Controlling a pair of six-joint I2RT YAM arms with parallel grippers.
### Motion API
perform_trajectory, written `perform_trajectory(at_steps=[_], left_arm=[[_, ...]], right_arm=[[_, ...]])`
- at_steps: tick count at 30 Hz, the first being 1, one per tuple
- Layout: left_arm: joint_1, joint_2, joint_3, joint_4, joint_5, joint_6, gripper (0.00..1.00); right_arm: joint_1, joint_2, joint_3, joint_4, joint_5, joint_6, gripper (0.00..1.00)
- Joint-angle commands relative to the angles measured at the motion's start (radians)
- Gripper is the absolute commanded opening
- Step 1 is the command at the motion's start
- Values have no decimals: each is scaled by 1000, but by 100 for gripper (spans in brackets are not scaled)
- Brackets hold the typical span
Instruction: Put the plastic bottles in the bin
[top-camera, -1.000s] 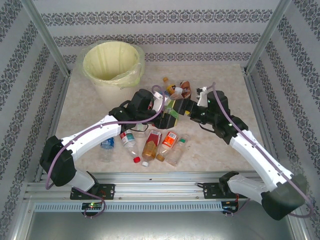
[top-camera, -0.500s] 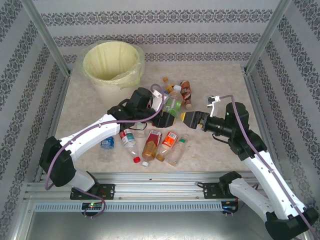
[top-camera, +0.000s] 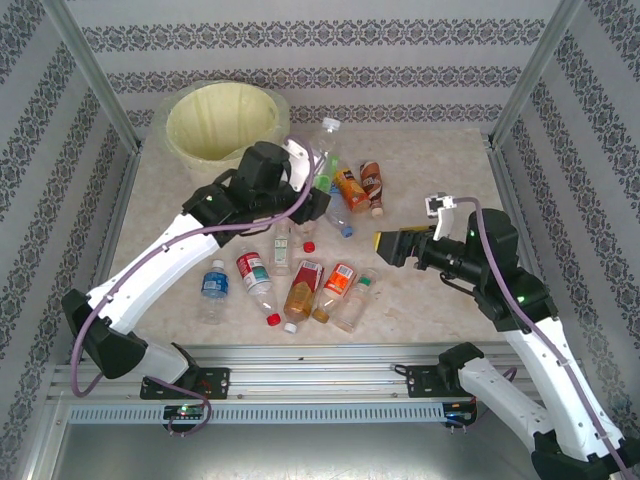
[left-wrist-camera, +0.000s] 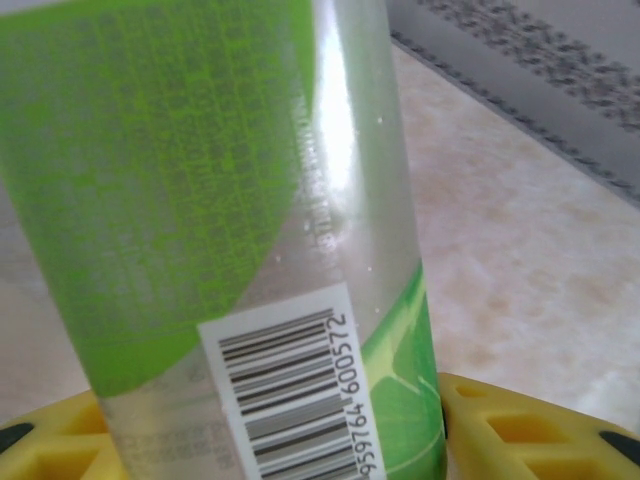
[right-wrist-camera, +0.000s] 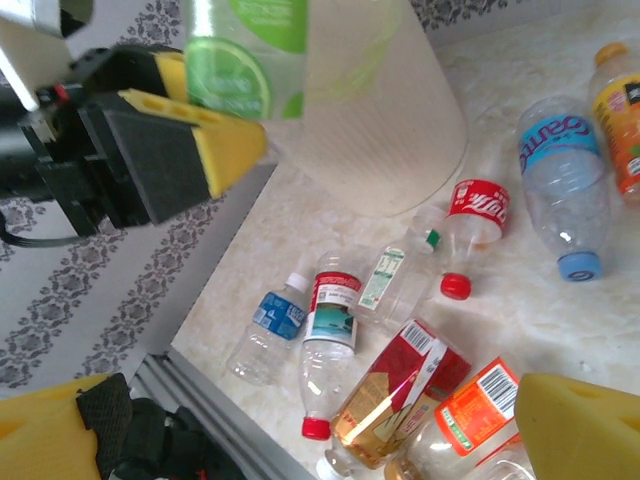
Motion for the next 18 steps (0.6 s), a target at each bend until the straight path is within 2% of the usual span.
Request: perform_trajectory(at_steps=[1, 6, 18], left_arm=[[40, 18, 98, -129, -158, 86, 51], [118, 72, 221, -191, -205, 112, 51], [391, 274, 497, -319, -153, 31, 53]], right_arm=[[5, -2, 37, -38, 49, -49, 98], [7, 9, 23, -19, 48, -29, 98], [12, -22, -31, -15, 89, 11, 98]])
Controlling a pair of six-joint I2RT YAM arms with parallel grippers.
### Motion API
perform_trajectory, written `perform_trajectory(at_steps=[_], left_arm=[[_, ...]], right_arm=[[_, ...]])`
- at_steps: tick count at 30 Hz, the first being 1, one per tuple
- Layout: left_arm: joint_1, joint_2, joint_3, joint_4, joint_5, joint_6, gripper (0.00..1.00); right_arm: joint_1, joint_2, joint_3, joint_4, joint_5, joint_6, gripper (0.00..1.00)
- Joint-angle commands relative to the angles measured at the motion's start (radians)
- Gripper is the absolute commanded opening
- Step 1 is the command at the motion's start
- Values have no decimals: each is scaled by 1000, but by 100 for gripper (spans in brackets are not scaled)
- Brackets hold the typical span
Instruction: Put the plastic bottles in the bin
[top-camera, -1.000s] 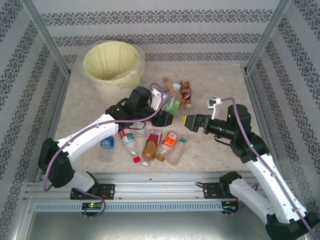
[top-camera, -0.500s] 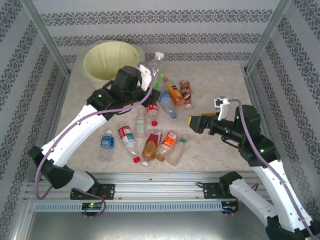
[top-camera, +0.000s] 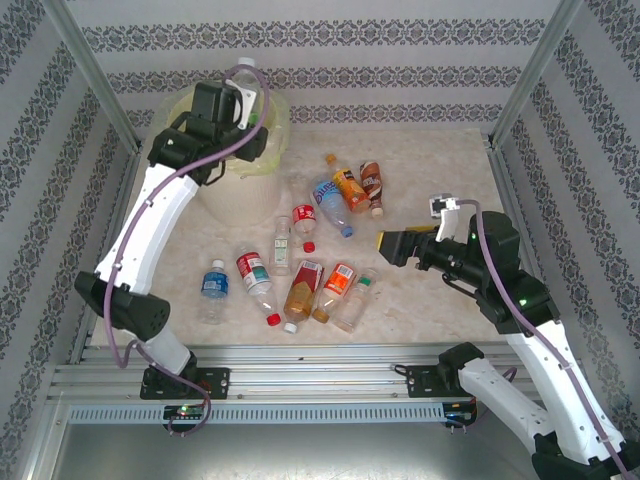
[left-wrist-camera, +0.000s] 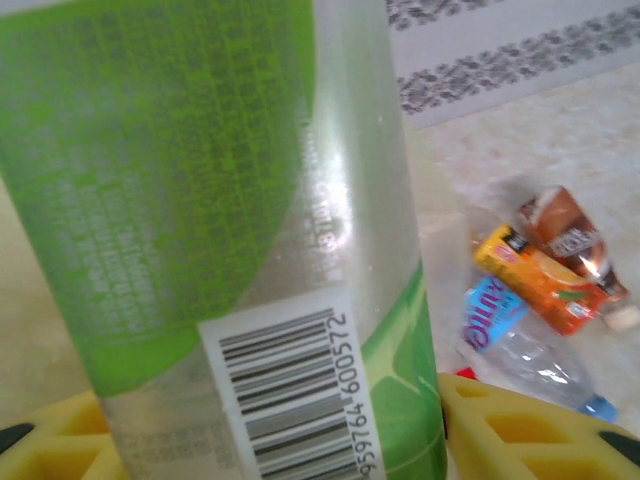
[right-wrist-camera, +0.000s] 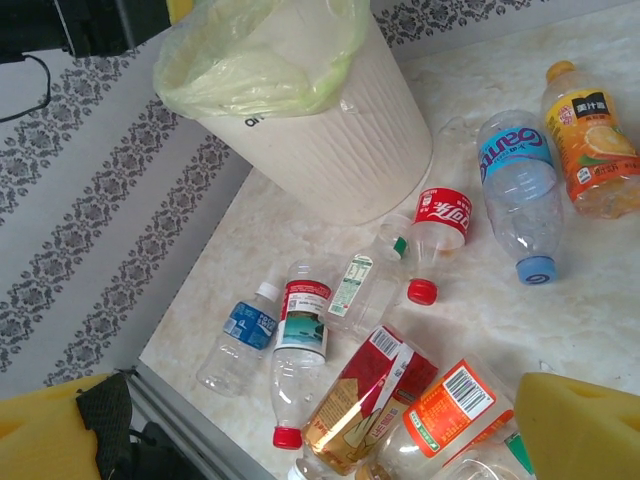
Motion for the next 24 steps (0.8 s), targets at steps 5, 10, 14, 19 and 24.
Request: perform_trajectory(at_steps=[5, 10, 14, 19, 24], left_arm=[[90, 135, 160, -118, 23, -70, 54], [113, 218, 222, -175, 31, -104, 55], [122, 238, 222, -192, 37, -127, 57], [127, 243, 221, -220, 50, -146, 66], [128, 228, 228, -221, 47, -172, 83]], right_arm=[[11, -16, -42, -10, 48, 28, 98], [11, -17, -62, -13, 60, 37, 98], [11, -12, -77, -14, 75, 47, 98], [11, 16, -96, -20, 91, 64, 98], [13, 34, -138, -2, 113, 88, 98]])
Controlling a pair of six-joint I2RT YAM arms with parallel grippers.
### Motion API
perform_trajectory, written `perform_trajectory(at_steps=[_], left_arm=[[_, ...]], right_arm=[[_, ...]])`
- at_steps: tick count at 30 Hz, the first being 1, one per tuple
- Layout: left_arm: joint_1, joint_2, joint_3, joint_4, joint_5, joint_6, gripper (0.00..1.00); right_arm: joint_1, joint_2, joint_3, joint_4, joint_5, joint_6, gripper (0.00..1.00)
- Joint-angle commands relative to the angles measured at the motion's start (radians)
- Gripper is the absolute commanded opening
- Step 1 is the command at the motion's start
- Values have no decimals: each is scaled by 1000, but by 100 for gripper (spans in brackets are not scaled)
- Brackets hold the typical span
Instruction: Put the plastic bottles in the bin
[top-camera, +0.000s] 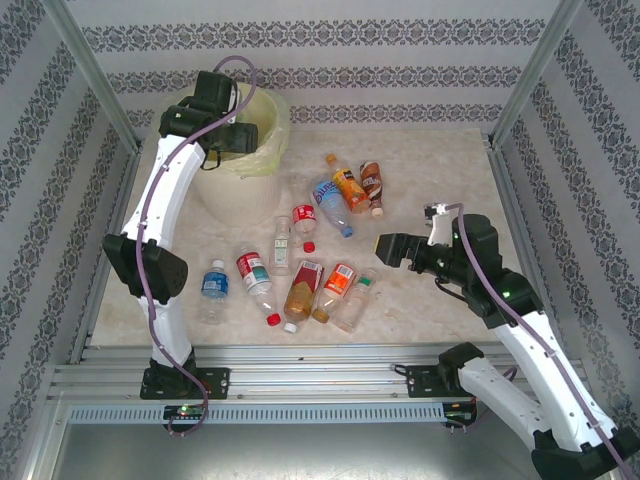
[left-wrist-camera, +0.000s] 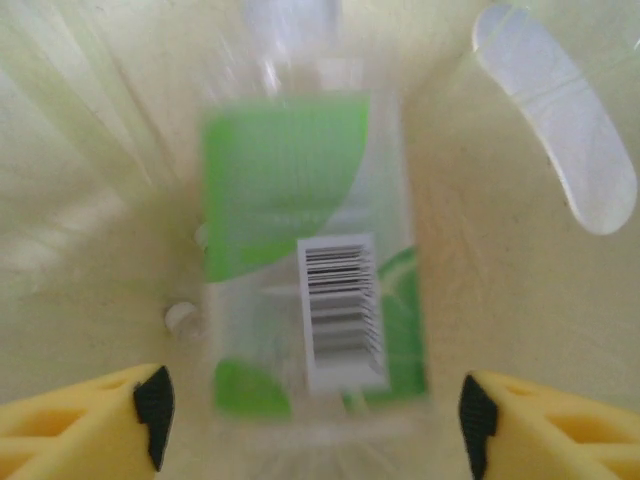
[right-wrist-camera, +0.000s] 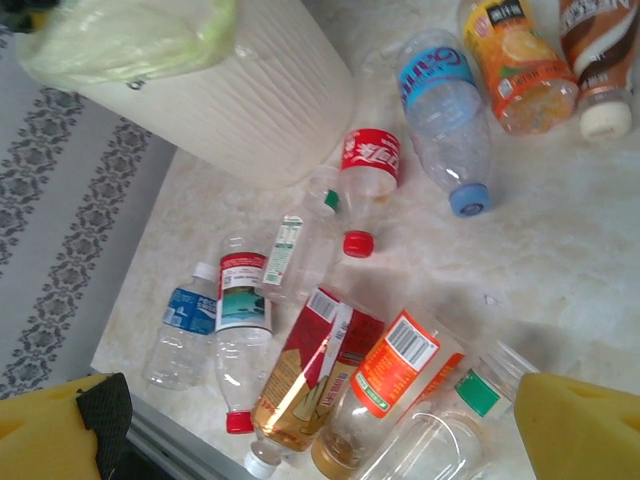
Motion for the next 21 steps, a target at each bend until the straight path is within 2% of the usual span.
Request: perform_trajectory(at_steps=[1, 5, 10, 13, 18, 21], left_arm=[[8, -29, 39, -52, 15, -36, 86], [9, -48, 71, -64, -4, -65, 100], [8, -127, 23, -20, 28, -107, 100], [7, -228, -119, 72, 76, -125, 100], [1, -490, -480, 304, 196, -161, 100], [1, -615, -647, 348, 271, -169, 100]], right_arm=[[13, -3, -50, 28, 31, 29, 98], [15, -11, -135, 114, 30, 67, 98], [17, 7, -199, 186, -7, 54, 98], [16, 9, -209, 175, -10, 15, 98], [16, 20, -224, 160, -22, -19, 96], [16, 37, -214, 128, -9, -18, 93]])
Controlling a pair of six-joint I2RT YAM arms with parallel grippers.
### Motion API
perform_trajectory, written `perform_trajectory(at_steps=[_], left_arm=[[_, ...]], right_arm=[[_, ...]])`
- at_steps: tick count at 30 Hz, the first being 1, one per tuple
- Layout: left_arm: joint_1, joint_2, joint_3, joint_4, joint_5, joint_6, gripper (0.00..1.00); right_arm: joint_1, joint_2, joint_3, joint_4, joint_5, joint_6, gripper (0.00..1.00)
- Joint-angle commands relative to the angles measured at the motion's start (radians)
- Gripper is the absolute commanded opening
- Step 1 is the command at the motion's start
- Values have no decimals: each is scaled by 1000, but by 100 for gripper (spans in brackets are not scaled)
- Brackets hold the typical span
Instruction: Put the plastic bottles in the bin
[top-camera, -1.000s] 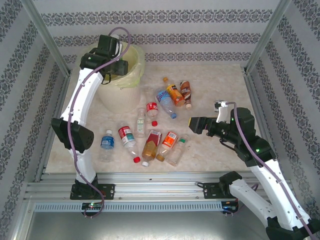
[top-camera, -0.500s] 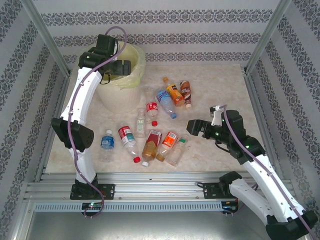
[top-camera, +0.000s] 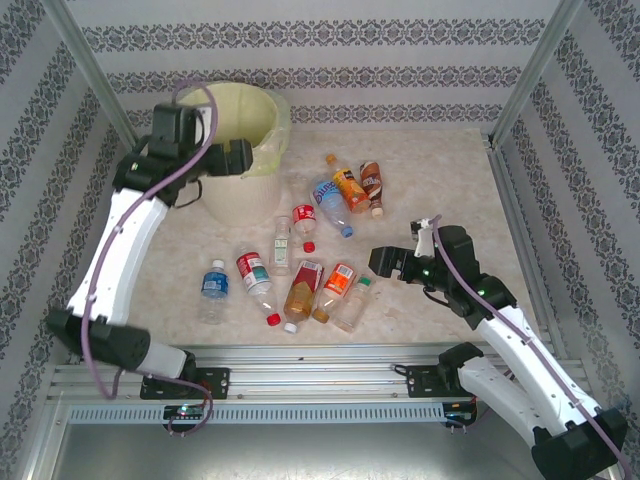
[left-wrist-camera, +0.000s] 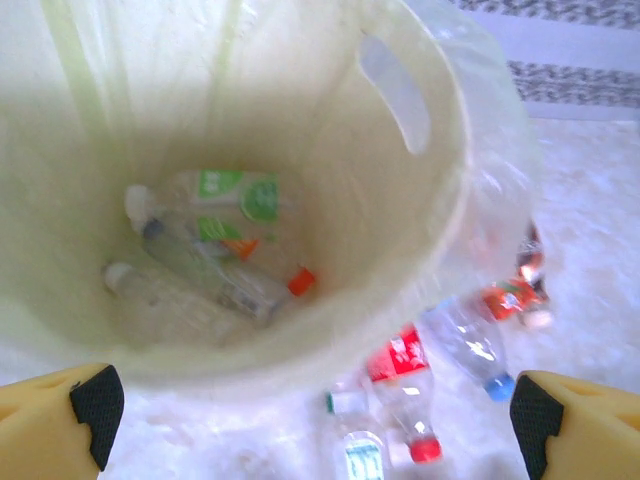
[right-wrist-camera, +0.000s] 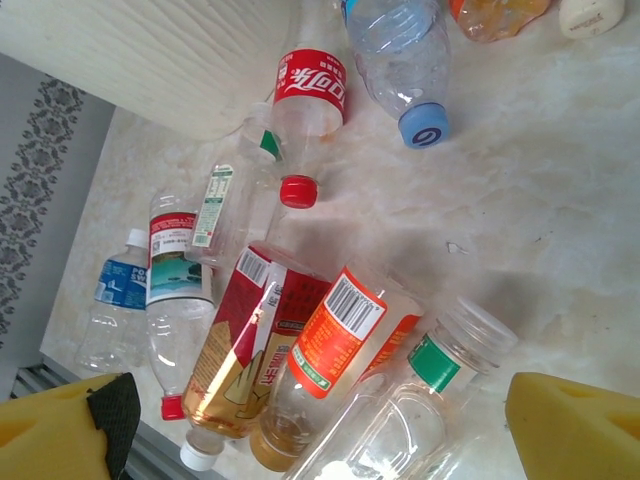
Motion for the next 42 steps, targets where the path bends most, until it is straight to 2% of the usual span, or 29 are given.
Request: perform_trajectory(at_steps=[1, 8, 12, 21, 26, 31, 37, 42], left_arm=[[0, -117, -148, 131, 129, -36, 100], [-37, -351, -439, 255, 397, -68, 100], [-73, -407, -514, 299, 463, -75, 100], [-235, -347, -577, 348, 484, -5, 100], [-353, -247, -577, 437, 421, 40, 100], [-371, -160, -553, 547, 427, 58, 100], [-375, -76, -496, 563, 452, 91, 100], [-374, -61, -516, 594, 463, 114, 100]], right_arm=[[9, 16, -1, -23, 7, -17, 92], [15, 95, -40, -5, 66, 42, 86], [13, 121, -82, 17, 91, 93, 82], [13, 159, -164, 124, 87, 208, 76], [5, 195, -218, 252, 40, 254, 71], [2, 257, -211, 315, -1, 270, 70], [3, 346, -230, 407, -11, 301, 68], [7, 419, -259, 504, 9, 344, 66]])
